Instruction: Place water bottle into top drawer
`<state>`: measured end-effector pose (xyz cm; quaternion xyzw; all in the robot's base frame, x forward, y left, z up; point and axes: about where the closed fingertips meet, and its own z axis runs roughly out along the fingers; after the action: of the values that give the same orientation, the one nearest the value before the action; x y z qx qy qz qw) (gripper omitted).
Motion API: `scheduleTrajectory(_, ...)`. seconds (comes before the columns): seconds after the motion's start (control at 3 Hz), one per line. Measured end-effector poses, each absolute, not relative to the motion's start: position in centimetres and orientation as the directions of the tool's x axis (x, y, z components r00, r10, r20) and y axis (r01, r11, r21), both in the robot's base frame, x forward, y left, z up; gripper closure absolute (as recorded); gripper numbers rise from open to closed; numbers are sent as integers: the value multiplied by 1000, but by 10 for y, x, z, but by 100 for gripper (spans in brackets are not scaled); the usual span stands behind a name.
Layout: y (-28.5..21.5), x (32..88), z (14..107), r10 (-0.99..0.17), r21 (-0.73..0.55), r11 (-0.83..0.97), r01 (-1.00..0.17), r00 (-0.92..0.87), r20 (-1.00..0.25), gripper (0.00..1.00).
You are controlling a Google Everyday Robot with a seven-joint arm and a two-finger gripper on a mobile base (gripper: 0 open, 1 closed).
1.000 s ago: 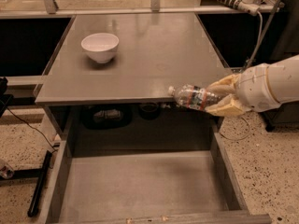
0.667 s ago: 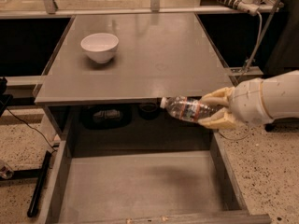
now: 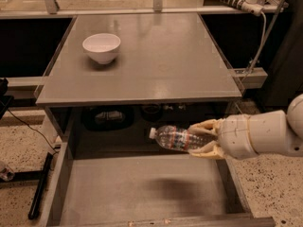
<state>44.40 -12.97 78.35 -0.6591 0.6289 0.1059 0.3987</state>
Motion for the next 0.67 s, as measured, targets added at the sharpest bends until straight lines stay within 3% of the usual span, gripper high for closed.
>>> scheduleTrajectory(0.67, -114, 459, 719, -719, -436, 75, -897, 254, -646, 100)
